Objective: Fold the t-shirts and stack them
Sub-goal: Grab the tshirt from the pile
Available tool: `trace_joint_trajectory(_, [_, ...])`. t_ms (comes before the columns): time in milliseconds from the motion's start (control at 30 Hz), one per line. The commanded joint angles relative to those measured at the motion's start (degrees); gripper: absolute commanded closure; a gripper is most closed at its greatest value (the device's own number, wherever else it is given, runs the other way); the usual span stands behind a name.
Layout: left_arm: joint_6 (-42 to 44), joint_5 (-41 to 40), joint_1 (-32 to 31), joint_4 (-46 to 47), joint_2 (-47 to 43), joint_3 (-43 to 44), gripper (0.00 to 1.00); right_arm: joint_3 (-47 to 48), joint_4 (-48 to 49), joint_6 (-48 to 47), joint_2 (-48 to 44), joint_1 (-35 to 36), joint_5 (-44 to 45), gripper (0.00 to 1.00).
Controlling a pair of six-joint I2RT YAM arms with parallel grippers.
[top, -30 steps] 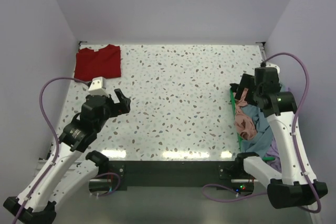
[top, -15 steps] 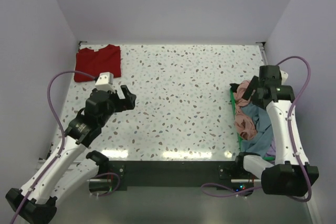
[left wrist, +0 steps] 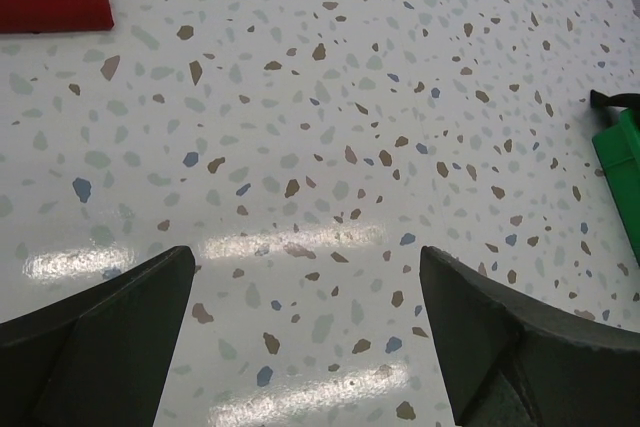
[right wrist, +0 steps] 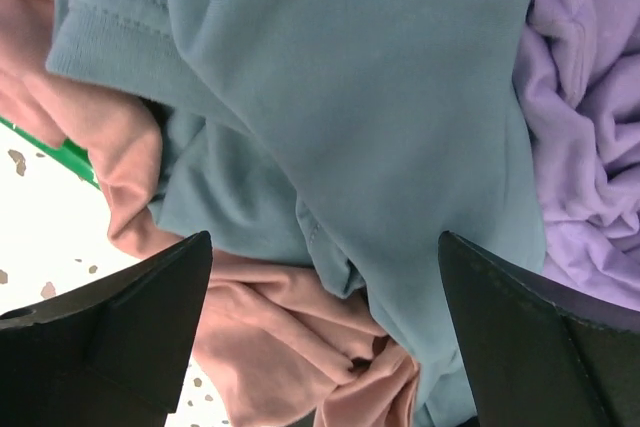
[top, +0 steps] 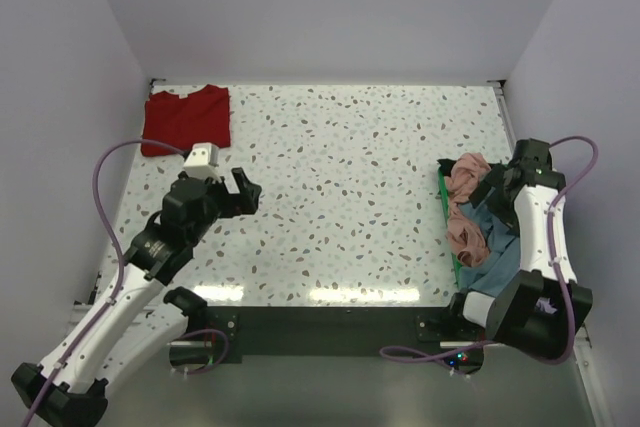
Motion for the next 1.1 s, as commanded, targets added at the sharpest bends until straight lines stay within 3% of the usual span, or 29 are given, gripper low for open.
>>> trace_joint_trajectory(0, [-0.4, -1.1, -0.1, 0.1, -2.6, -1.7, 0.0, -0.3, 3.9, 0.0, 1.3, -0.7, -1.0, 0.02])
trace_joint_trajectory(200, [-2.6, -1.5, -0.1, -2.4, -5.6, -2.9, 0.0, -2.4, 7.3, 1.1, 5.6, -1.4, -1.1, 0.05])
trace_joint_trajectory(367, [-3.3, -2.8, -0.1, -3.8, -6.2, -2.8, 0.0, -4.8, 9.0, 1.9, 7.6, -1.7, 0.9, 0.19])
trace_joint_trajectory(400, [-3.4, -3.0, -0.1, -4.0, -6.4, -2.8, 0.0, -4.8, 8.9, 1.8, 7.6, -1.8, 1.0, 0.34])
trace_joint_trajectory(467, [-3.4, -3.2, -0.1, -4.1, -6.5, -3.0, 0.0, -4.1, 7.7, 1.6, 6.8, -1.9, 1.2, 0.5])
trace_joint_trajectory(500, [-3.4, -3.2, -0.1, -3.9, -6.4, -3.0, 0.0, -3.3, 7.1, 1.5, 5.3, -1.9, 1.8, 0.67])
trace_joint_trajectory(600, [-2.9, -2.4, -0.1, -2.9, -5.6, -3.1, 0.0, 0.9, 4.1, 0.8, 1.8, -1.9, 4.4, 0.83])
trace_joint_trajectory(733, [-1.9, -1.0, -0.1, -1.1, -3.1, -2.6, 0.0, 10.3, -1.9, -0.4, -1.9, -1.9, 7.7, 0.97])
trace_joint_trajectory(1067, [-1.9, 2.6, -0.1, 2.6, 1.4, -0.3, 0.0, 31.7, -7.8, 2.9, -5.7, -1.9, 9.0, 1.0])
